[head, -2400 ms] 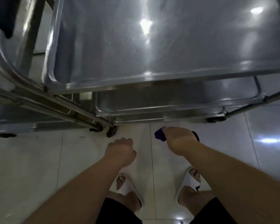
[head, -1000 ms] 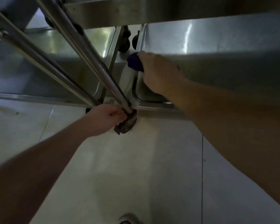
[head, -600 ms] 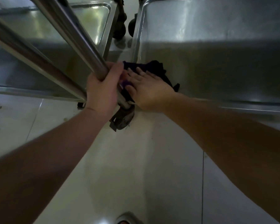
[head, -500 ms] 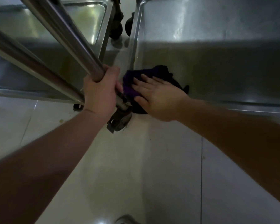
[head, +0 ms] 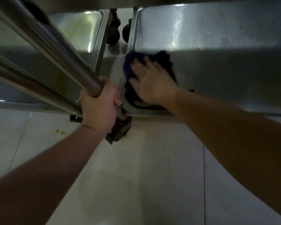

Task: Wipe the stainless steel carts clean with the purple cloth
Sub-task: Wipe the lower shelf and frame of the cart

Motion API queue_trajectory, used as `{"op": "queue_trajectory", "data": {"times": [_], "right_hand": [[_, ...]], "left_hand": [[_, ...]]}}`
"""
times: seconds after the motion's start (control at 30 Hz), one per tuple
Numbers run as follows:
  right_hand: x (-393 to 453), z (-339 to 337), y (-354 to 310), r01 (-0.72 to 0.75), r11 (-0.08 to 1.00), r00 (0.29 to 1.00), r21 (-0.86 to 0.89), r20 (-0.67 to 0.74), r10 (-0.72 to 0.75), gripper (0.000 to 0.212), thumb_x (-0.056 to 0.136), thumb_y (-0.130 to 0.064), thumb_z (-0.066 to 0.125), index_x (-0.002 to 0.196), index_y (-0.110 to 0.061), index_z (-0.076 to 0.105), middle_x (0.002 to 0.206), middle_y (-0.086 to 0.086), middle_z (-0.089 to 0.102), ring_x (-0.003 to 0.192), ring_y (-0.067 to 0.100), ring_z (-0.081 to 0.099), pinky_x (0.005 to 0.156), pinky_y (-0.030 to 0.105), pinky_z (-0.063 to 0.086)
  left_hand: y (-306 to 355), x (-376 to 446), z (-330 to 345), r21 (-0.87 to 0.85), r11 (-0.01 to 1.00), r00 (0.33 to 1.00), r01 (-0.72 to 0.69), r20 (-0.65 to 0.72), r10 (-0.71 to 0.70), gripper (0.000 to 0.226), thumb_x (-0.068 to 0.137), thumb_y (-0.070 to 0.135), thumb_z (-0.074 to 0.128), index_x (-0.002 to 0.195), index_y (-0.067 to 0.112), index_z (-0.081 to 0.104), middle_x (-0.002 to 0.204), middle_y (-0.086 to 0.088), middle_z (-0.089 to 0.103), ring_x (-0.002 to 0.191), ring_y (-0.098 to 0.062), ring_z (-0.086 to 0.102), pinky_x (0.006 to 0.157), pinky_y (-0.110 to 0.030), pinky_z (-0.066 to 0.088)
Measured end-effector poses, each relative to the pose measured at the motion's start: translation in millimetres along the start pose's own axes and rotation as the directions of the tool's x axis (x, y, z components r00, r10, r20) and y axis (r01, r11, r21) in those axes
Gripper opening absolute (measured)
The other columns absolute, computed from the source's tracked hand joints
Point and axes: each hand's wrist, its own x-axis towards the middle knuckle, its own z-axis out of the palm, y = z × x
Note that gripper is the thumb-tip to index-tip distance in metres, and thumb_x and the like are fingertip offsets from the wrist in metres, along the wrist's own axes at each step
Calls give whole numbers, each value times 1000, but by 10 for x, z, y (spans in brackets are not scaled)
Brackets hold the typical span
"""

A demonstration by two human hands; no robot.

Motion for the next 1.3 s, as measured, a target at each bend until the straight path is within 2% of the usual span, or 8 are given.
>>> {"op": "queue_trajectory", "data": {"times": [0.2,0.33,0.53,0.7,0.87,1.0,1.13,1.3], "right_hand": [[-747,-59,656,523,851,836,41,170,-522,61,105,-63,20,160,-38,29,166,-21,23,157,1,3,126,28,-1],[-223,-250,1047,160,987,987,-1,-30,-160,57,108,-45,41,160,-22,36,168,-2,30,157,23,19,126,38,11],[1018,-339,524,-292,952,956,88,12,292,67,104,-51,20,165,-24,16,173,-4,6,159,28,-1,127,47,0],[547,-117,102,135,991,988,17,68,-136,62,107,-52,23,165,-30,14,173,-7,8,159,24,1,126,44,2],[-259,-136,416,537,841,813,61,229,-535,59,104,-58,28,160,-40,28,165,-23,18,156,3,2,123,23,-9],[495,-390,597,130,991,990,-8,57,-129,57,109,-45,37,162,-26,30,171,-1,21,159,24,12,129,40,7],[1179,-424,326,-230,971,972,70,58,226,65,105,-50,21,166,-31,8,174,-2,2,159,31,-3,126,50,0],[982,-258,57,-51,996,998,75,30,48,60,104,-51,28,162,-37,24,173,-5,9,159,32,0,126,53,1]], "left_hand": [[-6,-14,-2,-16,1000,1000,-4,19,4,32,80,16,59,53,33,56,52,3,47,54,-18,47,63,-35,46],[-28,-9,10,-48,999,1000,18,5,-18,38,85,9,58,54,30,56,51,5,47,50,-13,47,55,-31,45],[-18,-6,-5,-26,999,999,-21,24,22,31,81,8,60,57,26,52,52,7,46,51,-13,49,54,-25,47],[-21,-18,2,-76,997,999,19,44,-16,36,83,7,61,55,28,54,51,6,46,46,-10,45,47,-25,41],[-28,-27,21,-98,995,1000,6,6,-5,24,77,11,65,61,25,54,50,7,47,47,-11,46,50,-22,43],[3,-49,19,-57,998,1000,4,10,-3,31,82,5,60,58,24,51,50,8,45,47,-10,47,50,-22,43],[27,-71,42,-67,998,1000,-2,-15,1,29,84,3,58,60,13,45,48,5,42,44,-10,44,46,-19,40],[34,-62,50,-45,999,999,24,-25,-25,26,82,4,58,60,12,44,49,2,42,45,-13,42,46,-24,37]]}}
